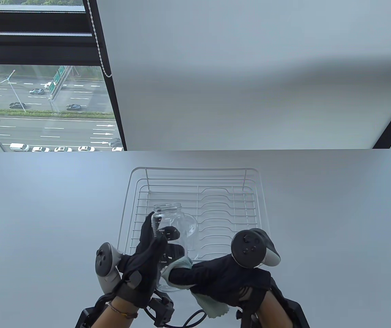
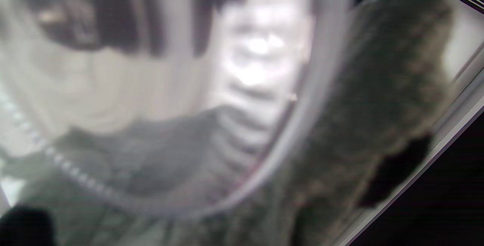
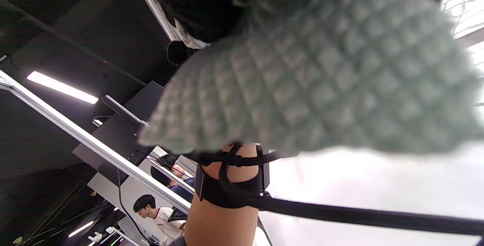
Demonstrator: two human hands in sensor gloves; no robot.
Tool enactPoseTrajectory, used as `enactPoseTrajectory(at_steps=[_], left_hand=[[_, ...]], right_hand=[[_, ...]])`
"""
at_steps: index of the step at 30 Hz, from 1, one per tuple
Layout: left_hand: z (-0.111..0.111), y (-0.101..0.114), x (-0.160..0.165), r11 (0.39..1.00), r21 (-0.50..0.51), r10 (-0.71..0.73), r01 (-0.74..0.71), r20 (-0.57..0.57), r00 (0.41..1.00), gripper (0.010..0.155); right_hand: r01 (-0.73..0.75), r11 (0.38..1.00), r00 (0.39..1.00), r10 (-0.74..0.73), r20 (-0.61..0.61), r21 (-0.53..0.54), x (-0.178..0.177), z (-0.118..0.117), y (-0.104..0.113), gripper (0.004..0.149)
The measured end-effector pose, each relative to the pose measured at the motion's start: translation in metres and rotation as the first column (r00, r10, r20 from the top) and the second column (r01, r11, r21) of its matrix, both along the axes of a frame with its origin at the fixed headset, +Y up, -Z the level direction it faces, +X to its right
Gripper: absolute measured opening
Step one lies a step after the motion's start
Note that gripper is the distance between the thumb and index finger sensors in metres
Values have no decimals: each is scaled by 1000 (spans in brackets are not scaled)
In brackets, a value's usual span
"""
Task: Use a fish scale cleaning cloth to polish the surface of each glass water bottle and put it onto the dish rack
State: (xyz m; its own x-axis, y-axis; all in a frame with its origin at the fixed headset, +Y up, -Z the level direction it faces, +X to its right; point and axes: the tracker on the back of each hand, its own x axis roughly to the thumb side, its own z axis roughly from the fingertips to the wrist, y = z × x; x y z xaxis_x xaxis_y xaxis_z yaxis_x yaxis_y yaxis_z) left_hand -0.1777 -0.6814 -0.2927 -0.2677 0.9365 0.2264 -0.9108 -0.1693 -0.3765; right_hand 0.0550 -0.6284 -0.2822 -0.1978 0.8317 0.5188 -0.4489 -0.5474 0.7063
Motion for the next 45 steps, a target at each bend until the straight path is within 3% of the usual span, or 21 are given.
enactPoseTrajectory(at_steps=[1,3,5,6,9,13,15,19,22,23,25,27,29,31,33,36,38,40,43,45], left_hand=[[1,1,0,1000,-8,7,-7,6,1000,94],[2,3,2,1000,-1,13,-13,24,1000,93],[4,3,6,1000,-11,11,-10,54,998,93],[5,2,8,999,-26,36,-34,70,997,94],[3,0,5,998,-44,49,-46,51,998,93],[3,3,2,1000,0,3,-3,33,999,93],[3,5,3,1000,1,13,-13,36,999,93],[6,8,9,1000,7,2,-2,90,996,94],[6,10,5,1000,16,15,-16,76,997,92],[5,11,2,999,19,36,-37,66,997,92],[5,13,0,997,24,67,-68,52,996,91],[6,14,2,999,38,21,-24,77,997,91],[7,16,6,999,30,28,-32,112,993,93],[9,17,14,999,37,-33,25,223,974,96],[10,16,20,999,36,-35,26,285,958,96],[9,14,17,998,26,48,-53,142,989,92],[7,15,11,994,26,104,-107,83,991,91],[6,13,6,994,33,101,-102,21,995,90],[7,14,4,994,60,91,-88,-43,995,90],[7,14,7,997,76,18,-17,-22,1000,91]], right_hand=[[14,1000,1000,-14,1,2,1,-2,0,51],[83,995,987,-90,134,62,8,-4,2,54],[172,964,904,-236,356,203,14,-4,0,57],[169,954,894,-253,370,246,13,-4,1,56],[79,996,994,-81,72,32,7,-3,1,53],[41,998,999,-42,-26,-38,2,-5,-4,51],[69,997,997,-69,34,-15,7,-7,-4,52],[216,969,908,-245,340,122,17,-11,-8,57],[221,974,946,-227,230,53,11,-10,-7,56],[178,984,978,-179,109,14,7,-9,-5,55],[79,996,997,-78,10,-33,5,-6,-4,55],[107,994,994,-108,29,13,7,-7,-1,56],[175,982,969,-184,165,65,15,-8,0,56],[247,952,876,-300,378,182,26,-8,0,57],[248,942,834,-326,446,224,30,-7,1,57],[214,964,920,-253,298,157,27,-6,5,56],[60,997,994,-64,92,48,19,-4,6,56],[70,998,997,-70,27,1,11,-2,4,56],[125,992,989,-125,84,12,12,-6,2,56],[200,971,936,-228,268,127,18,-6,2,57]])
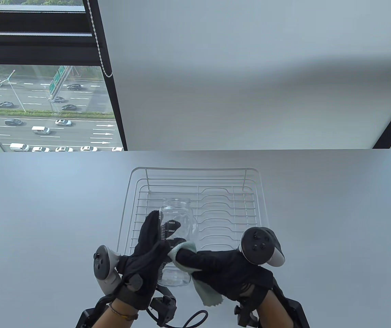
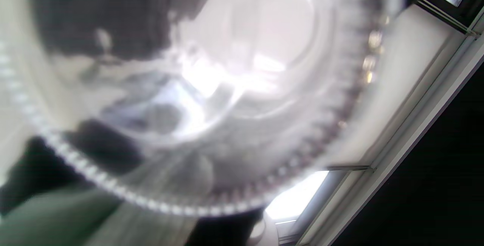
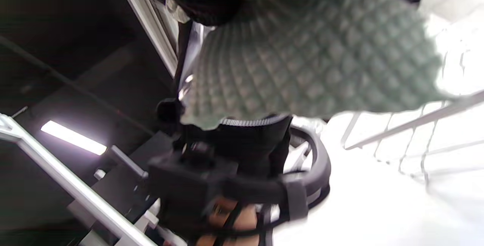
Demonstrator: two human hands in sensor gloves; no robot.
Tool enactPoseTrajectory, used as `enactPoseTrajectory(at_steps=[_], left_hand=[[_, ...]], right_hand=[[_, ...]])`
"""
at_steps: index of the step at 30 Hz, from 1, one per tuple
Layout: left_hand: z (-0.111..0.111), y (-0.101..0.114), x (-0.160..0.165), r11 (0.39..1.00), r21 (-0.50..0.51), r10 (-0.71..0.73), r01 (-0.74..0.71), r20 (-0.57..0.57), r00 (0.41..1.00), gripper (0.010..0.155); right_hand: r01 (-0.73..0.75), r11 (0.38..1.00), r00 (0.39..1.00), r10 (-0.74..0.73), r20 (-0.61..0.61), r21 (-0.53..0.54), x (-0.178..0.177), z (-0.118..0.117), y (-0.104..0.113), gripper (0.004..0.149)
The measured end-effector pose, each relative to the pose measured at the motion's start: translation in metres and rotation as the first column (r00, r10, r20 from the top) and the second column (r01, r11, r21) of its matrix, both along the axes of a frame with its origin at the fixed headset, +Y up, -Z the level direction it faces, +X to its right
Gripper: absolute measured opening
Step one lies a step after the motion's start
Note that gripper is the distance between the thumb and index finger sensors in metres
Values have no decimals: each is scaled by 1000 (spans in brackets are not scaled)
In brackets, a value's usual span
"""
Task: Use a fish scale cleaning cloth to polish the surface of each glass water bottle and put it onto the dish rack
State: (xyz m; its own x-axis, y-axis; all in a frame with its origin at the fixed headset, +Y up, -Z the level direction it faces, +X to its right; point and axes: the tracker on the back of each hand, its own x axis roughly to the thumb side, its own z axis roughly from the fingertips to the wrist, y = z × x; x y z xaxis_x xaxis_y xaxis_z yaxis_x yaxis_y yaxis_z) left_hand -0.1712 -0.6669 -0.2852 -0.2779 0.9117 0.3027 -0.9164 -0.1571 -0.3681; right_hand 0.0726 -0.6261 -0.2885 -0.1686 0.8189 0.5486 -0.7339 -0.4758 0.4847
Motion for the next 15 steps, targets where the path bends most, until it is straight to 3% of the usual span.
enactPoseTrajectory(at_steps=[1,3,5,8,11,13,15], left_hand=[[3,0,4,1000,-11,0,0,47,999,90],[5,0,9,1000,-8,21,-21,60,998,88],[4,0,7,1000,-8,28,-28,34,999,87],[1,0,-1,999,-14,46,-47,-15,999,86],[2,-1,-3,1000,-22,18,-18,-12,1000,86],[2,0,0,1000,-26,16,-16,-5,1000,86],[4,1,5,999,-38,5,-3,58,998,87]], right_hand=[[32,998,990,-39,136,53,4,2,1,57],[30,995,978,-48,202,94,7,5,3,57],[5,998,996,-10,92,60,6,5,5,57],[-171,983,962,154,-227,-58,-7,7,2,56],[-135,988,966,116,-232,-71,-9,2,-1,56],[-78,996,992,73,-102,-46,-3,0,-2,57],[14,999,989,-21,148,47,6,-1,-2,58]])
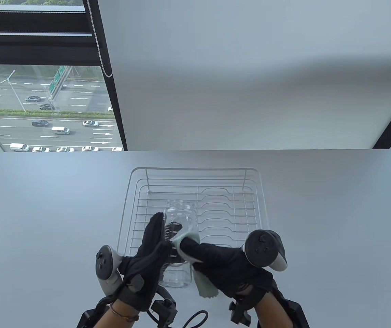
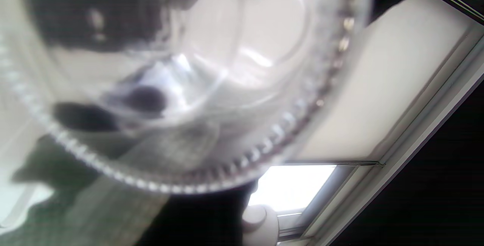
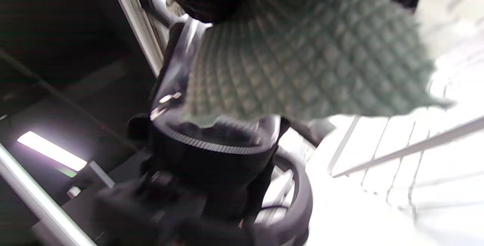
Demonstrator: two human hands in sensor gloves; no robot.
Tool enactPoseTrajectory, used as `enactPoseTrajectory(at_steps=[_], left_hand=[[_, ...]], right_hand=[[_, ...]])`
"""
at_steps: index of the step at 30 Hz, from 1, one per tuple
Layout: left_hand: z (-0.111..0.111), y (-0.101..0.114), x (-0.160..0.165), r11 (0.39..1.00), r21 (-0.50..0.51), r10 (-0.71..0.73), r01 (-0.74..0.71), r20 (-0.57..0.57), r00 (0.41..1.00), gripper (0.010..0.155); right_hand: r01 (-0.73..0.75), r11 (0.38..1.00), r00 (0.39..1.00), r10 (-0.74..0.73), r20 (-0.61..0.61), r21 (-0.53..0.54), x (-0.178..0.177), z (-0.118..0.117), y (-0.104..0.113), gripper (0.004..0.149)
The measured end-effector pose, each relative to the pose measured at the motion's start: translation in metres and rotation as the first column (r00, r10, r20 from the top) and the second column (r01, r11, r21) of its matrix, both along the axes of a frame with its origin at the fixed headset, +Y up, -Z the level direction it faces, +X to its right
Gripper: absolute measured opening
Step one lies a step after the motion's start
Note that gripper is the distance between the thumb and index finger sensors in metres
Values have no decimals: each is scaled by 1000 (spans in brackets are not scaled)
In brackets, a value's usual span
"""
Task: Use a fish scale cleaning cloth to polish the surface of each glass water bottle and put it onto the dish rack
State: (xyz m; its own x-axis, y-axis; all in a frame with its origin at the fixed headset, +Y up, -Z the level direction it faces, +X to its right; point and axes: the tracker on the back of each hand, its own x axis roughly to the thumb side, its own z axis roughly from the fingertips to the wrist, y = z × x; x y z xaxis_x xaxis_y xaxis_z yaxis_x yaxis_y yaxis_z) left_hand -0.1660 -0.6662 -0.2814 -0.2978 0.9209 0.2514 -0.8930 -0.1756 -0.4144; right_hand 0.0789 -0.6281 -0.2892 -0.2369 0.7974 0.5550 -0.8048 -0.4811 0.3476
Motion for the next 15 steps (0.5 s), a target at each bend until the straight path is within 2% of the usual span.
enactPoseTrajectory(at_steps=[1,2,3,5,7,8,10,12,15], left_hand=[[1,0,2,1000,2,-10,10,16,1000,87],[2,0,4,1000,14,-23,22,30,999,87],[2,0,4,999,30,-15,15,15,1000,86],[1,1,2,999,28,22,-21,-9,1000,86],[-1,2,-2,996,26,83,-82,-38,996,85],[-2,3,-6,996,30,87,-85,-49,995,85],[-2,3,-9,998,45,52,-50,-57,997,85],[-1,5,-8,999,47,18,-15,-55,998,85],[-2,6,-3,996,67,-65,65,4,998,87]], right_hand=[[19,1000,998,-19,66,13,3,0,0,59],[35,999,996,-36,82,16,5,0,0,59],[26,1000,999,-26,35,-6,5,-1,0,58],[24,997,991,-33,-126,-67,2,-1,1,57],[-124,984,934,71,-350,-131,-7,1,0,56],[-165,975,909,91,-407,-149,-12,4,0,55],[-182,976,910,121,-396,-119,-17,5,2,56],[-167,982,934,130,-334,-87,-15,4,2,56],[-38,999,996,38,-77,1,-3,2,3,58]])
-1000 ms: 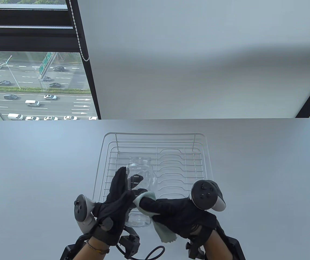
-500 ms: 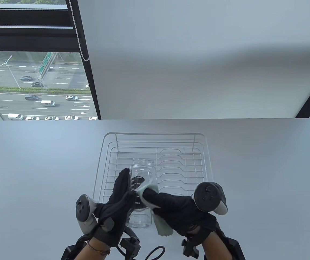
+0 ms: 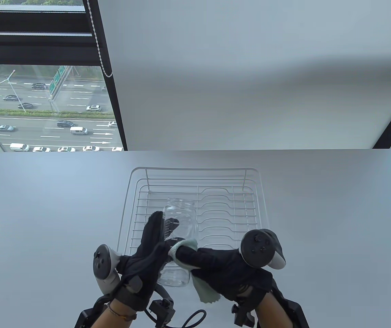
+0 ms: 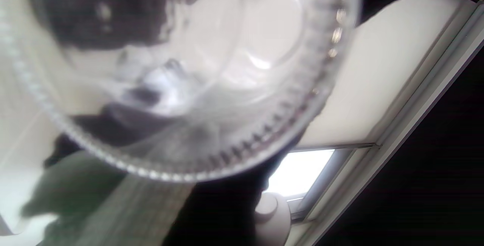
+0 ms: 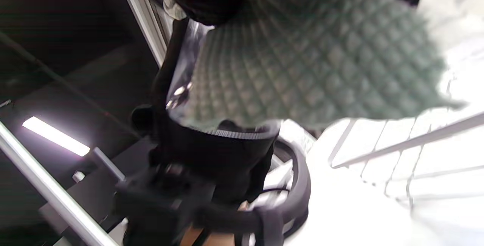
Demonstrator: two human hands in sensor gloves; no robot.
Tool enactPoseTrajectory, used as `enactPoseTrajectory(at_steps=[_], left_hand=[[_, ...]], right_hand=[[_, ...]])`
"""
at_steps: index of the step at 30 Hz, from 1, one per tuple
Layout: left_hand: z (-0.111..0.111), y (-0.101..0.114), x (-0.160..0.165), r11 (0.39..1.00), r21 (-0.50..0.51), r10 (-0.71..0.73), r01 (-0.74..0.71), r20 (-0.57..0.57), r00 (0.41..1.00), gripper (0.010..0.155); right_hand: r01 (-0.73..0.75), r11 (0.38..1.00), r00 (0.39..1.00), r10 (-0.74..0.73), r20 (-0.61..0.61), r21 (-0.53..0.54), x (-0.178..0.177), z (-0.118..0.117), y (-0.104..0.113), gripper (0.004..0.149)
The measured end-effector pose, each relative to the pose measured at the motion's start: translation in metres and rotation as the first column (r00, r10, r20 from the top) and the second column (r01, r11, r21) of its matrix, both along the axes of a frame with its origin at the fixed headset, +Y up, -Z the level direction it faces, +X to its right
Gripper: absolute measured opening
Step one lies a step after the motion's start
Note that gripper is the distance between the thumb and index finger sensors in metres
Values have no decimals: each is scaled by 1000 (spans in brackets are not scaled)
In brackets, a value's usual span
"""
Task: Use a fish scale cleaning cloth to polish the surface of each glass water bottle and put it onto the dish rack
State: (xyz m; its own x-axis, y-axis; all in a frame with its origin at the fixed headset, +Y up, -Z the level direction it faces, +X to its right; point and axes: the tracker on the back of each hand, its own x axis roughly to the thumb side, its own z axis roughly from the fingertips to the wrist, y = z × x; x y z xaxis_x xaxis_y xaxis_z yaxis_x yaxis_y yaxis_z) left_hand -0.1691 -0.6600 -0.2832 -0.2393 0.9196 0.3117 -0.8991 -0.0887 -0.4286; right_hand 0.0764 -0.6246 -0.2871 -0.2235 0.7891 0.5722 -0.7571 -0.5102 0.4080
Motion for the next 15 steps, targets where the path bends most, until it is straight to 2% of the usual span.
enactPoseTrajectory(at_steps=[1,3,5,7,9,11,15], left_hand=[[0,0,3,1000,-4,3,-3,55,998,89],[0,1,7,1000,5,-7,6,105,994,90],[2,2,9,999,33,19,-23,110,994,90],[5,2,8,995,-5,96,-96,2,995,87],[1,-1,2,990,10,139,-138,-65,988,87],[-1,-2,-3,984,1,176,-177,-90,980,87],[0,0,-2,983,1,184,-185,-79,980,89]], right_hand=[[47,999,995,-49,92,19,5,-1,0,58],[103,995,984,-104,145,20,12,-2,-1,58],[123,992,988,-121,92,-12,14,-4,-1,58],[81,996,996,-80,33,-24,9,-4,-1,57],[-81,994,982,67,-175,-76,-1,-1,-1,57],[-140,982,951,97,-295,-127,-10,1,-3,57],[-71,994,976,52,-212,-81,-8,1,0,58]])
